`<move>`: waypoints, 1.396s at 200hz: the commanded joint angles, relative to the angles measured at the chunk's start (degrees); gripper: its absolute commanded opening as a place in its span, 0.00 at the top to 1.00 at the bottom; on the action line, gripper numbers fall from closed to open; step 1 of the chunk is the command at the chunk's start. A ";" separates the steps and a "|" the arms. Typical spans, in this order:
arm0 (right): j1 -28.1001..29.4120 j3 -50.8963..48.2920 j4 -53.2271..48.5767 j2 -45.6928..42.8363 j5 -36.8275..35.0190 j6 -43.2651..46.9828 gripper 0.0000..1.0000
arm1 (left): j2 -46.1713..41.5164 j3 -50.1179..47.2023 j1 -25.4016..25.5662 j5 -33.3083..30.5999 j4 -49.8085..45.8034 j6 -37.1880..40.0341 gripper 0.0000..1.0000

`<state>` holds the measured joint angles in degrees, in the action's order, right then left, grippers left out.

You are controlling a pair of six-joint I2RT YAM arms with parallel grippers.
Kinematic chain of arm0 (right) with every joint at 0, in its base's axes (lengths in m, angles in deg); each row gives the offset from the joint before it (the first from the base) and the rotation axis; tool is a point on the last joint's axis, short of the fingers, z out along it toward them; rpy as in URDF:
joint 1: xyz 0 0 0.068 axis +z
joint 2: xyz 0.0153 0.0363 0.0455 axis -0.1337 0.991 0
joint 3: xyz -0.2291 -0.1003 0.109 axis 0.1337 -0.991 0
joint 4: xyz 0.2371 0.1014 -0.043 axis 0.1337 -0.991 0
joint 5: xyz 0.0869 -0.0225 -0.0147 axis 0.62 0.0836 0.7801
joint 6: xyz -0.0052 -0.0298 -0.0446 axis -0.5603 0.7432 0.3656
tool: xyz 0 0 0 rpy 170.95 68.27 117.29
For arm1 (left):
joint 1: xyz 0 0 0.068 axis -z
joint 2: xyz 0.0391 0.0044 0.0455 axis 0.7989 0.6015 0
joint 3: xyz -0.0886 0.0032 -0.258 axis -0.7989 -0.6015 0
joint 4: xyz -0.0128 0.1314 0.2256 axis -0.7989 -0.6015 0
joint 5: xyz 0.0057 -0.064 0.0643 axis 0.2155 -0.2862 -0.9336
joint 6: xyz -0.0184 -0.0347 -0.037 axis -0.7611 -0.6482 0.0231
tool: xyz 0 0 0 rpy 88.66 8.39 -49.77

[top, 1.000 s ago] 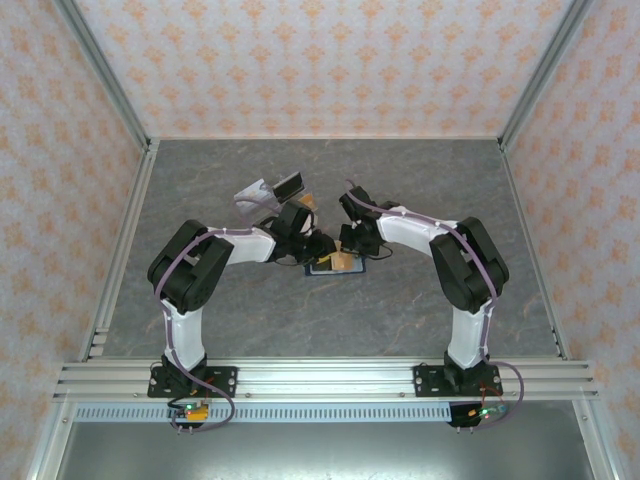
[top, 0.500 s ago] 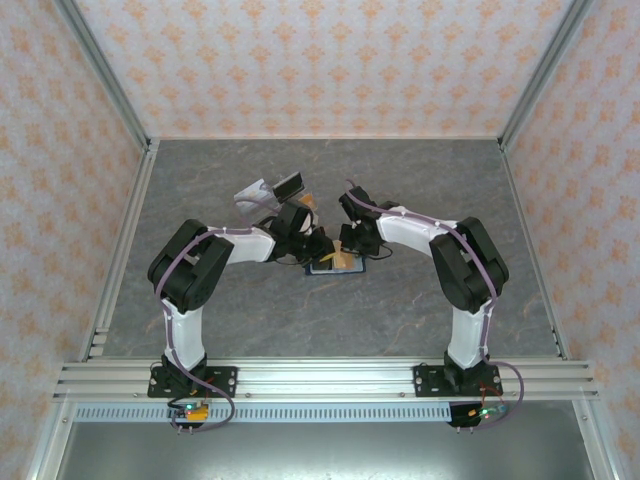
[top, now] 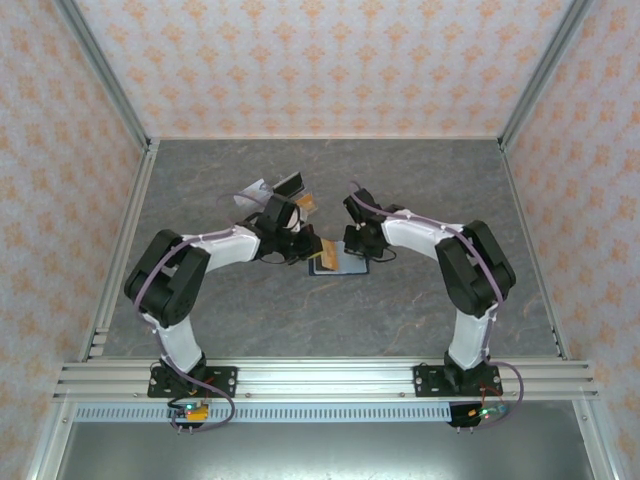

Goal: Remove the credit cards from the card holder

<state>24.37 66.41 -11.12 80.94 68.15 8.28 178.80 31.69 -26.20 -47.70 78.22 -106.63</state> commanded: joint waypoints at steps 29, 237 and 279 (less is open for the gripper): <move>-0.47 -4.08 2.65 -11.60 -2.62 0.23 0.53 | -5.70 10.66 -0.20 -6.84 -26.08 19.60 1.00; -1.40 -11.98 5.31 -27.07 0.69 6.96 0.01 | 16.22 54.96 -2.18 -24.31 -49.77 70.87 1.00; -1.42 -10.21 4.13 -25.26 0.85 6.92 0.01 | 19.84 58.47 -3.44 -27.36 -51.49 75.92 1.00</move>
<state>23.13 54.66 -5.81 54.91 68.83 14.86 197.46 87.09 -28.82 -72.29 29.74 -35.79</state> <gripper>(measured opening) 0.993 0.047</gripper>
